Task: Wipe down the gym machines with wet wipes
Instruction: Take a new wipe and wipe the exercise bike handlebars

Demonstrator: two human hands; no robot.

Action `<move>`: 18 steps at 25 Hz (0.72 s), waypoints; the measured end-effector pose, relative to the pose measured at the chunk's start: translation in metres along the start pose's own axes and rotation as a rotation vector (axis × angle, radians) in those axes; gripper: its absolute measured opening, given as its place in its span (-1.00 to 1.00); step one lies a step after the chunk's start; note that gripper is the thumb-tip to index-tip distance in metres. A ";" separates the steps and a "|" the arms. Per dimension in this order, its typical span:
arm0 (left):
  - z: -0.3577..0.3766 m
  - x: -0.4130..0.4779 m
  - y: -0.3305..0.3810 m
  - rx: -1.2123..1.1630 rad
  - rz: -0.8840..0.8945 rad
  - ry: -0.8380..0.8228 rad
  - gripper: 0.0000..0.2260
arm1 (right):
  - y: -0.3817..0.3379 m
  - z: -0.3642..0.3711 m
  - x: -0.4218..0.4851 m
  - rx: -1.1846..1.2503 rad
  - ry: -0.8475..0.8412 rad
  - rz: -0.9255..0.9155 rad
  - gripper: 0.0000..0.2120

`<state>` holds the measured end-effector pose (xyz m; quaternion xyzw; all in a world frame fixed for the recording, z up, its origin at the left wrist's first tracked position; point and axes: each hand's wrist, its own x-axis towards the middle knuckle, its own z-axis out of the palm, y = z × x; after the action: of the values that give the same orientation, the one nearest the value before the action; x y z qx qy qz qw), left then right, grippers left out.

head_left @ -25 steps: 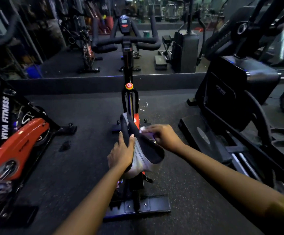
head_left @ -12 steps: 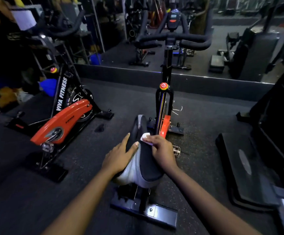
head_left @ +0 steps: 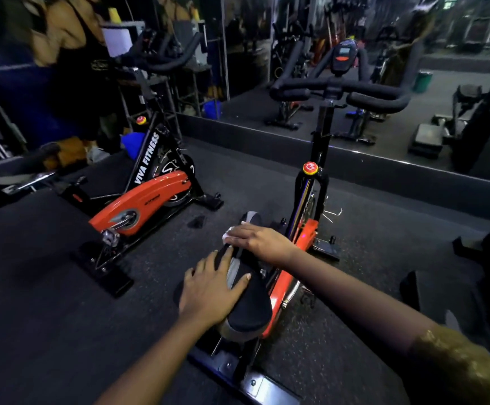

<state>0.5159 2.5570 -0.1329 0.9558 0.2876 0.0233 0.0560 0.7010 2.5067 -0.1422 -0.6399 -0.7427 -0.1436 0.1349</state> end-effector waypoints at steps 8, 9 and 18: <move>0.005 0.001 0.000 -0.023 0.009 0.044 -0.16 | 0.066 -0.007 0.009 -0.015 -0.069 0.084 -0.63; 0.005 0.000 0.000 -0.024 0.011 0.047 -0.16 | 0.067 -0.007 0.008 0.060 -0.056 0.171 -0.62; 0.008 0.004 0.000 0.013 -0.006 0.033 -0.18 | -0.049 0.027 -0.016 0.757 0.716 1.096 -0.50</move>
<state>0.5200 2.5586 -0.1406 0.9547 0.2917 0.0369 0.0454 0.6548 2.4954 -0.1751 -0.7418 -0.2276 0.0098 0.6307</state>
